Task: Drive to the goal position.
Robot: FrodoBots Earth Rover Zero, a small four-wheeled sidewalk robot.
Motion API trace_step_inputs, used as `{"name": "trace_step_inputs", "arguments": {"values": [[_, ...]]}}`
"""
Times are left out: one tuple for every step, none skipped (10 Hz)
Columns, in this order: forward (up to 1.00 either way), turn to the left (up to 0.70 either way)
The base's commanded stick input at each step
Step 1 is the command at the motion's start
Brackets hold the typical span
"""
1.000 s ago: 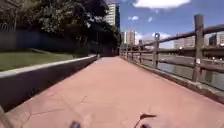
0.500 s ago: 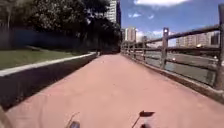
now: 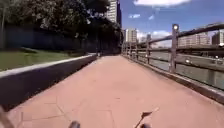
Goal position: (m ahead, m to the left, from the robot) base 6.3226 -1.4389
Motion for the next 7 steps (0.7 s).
{"name": "trace_step_inputs", "arguments": {"values": [[1.0, 0.0], [1.0, 0.0], [1.0, 0.0], [1.0, 0.0], [1.0, 0.0], [1.0, 0.0], [1.0, 0.0]]}}
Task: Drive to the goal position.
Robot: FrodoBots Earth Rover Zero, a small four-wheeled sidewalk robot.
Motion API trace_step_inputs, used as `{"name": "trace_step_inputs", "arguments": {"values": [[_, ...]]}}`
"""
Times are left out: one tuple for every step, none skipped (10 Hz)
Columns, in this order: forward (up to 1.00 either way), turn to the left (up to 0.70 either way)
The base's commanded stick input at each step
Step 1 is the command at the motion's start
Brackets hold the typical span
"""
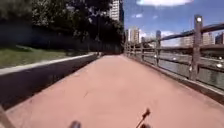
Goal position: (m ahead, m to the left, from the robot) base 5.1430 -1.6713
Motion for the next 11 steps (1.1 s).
{"name": "trace_step_inputs", "arguments": {"values": [[1.0, 0.0], [1.0, 0.0], [1.0, 0.0], [1.0, 0.0], [1.0, 0.0], [1.0, 0.0], [1.0, 0.0], [1.0, 0.0], [1.0, 0.0], [1.0, 0.0], [1.0, 0.0]]}}
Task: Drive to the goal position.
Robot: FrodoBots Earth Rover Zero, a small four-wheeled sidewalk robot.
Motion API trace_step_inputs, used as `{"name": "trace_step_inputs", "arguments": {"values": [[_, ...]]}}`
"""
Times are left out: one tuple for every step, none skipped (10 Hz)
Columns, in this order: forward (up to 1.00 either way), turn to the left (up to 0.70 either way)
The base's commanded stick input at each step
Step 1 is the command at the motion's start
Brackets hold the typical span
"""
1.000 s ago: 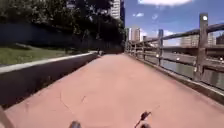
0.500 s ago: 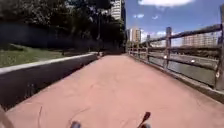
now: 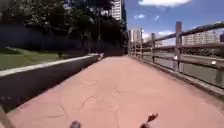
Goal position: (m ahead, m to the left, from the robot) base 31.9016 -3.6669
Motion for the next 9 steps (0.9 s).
{"name": "trace_step_inputs", "arguments": {"values": [[1.0, 0.0], [1.0, 0.0], [1.0, 0.0], [1.0, 0.0], [1.0, -0.4], [1.0, -0.4], [1.0, 0.0], [1.0, 0.0], [1.0, 0.0]]}}
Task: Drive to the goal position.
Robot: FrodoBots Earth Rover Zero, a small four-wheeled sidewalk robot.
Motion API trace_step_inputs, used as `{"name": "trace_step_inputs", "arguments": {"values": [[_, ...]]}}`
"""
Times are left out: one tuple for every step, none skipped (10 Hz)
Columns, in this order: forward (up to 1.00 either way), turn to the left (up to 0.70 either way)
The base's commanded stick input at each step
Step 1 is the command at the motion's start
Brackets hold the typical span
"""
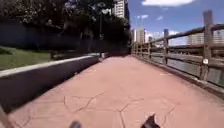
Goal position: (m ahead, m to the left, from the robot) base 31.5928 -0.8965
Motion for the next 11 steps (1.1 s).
{"name": "trace_step_inputs", "arguments": {"values": [[1.0, 0.0], [1.0, 0.0], [1.0, 0.0], [1.0, 0.0], [1.0, 0.0], [1.0, 0.0], [1.0, 0.0], [1.0, 0.0], [1.0, 0.0], [1.0, 0.0], [1.0, -0.08]]}}
